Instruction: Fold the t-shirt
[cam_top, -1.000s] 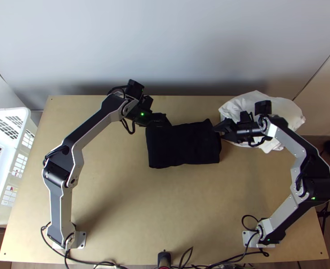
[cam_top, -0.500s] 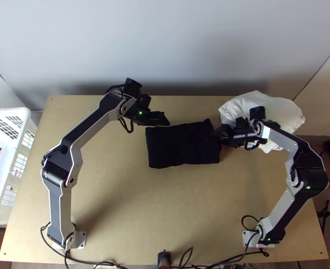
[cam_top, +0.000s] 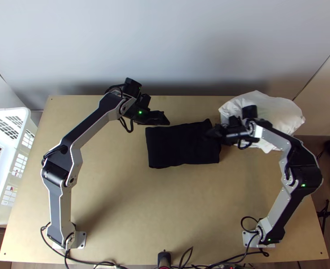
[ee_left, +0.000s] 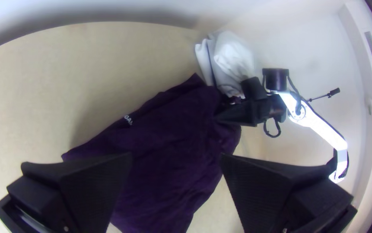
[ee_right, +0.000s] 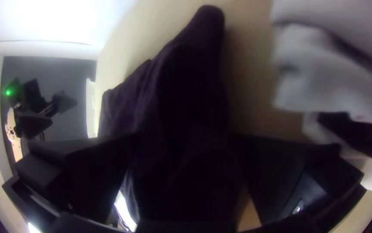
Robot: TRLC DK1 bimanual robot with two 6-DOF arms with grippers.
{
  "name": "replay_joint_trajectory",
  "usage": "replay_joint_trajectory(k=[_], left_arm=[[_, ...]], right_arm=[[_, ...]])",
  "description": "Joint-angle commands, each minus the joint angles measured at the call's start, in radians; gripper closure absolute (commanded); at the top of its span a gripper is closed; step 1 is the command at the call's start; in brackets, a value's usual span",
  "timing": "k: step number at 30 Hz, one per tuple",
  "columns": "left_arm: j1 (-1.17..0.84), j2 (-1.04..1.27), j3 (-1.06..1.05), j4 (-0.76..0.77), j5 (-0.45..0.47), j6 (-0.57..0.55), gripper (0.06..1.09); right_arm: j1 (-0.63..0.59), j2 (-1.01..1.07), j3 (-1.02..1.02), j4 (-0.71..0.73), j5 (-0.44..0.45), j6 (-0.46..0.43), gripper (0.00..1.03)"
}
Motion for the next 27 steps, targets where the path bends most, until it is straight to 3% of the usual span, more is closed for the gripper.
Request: replay_joint_trajectory(k=[1, 5, 11, 13, 14, 15, 16, 20, 27], left_arm=[[0.001, 0.001, 0.001, 0.002, 0.0, -0.007, 0.11], [0.001, -0.002, 0.001, 0.011, 0.0, -0.018, 0.11], [0.014, -0.006, -0.006, 0.013, 0.0, -0.022, 0.11], [0.017, -0.009, -0.01, 0.013, 0.0, -0.022, 0.11], [0.019, -0.011, -0.012, 0.013, 0.0, -0.022, 0.11], [0.02, -0.011, -0.012, 0.013, 0.0, -0.022, 0.11], [0.02, -0.012, -0.012, 0.013, 0.0, -0.022, 0.11], [0.02, -0.023, -0.012, 0.013, 0.0, -0.022, 0.11], [0.033, -0.042, -0.012, 0.016, 0.0, -0.022, 0.11]], right_arm=[[0.152, 0.03, 0.02, 0.002, 0.004, 0.04, 0.05], [0.244, 0.032, 0.02, 0.01, 0.006, 0.032, 0.05], [0.265, -0.01, 0.026, 0.001, 0.0, 0.092, 0.08], [0.253, -0.026, 0.033, 0.007, 0.007, 0.137, 0.28], [0.239, -0.031, 0.039, 0.016, 0.015, 0.155, 0.48], [0.224, -0.037, 0.041, 0.044, 0.036, 0.177, 0.79], [0.209, -0.045, 0.038, 0.088, 0.092, 0.203, 1.01], [0.184, -0.086, 0.043, 0.111, 0.115, 0.221, 1.0], [0.25, -0.287, 0.102, 0.159, 0.325, 0.213, 1.0]])
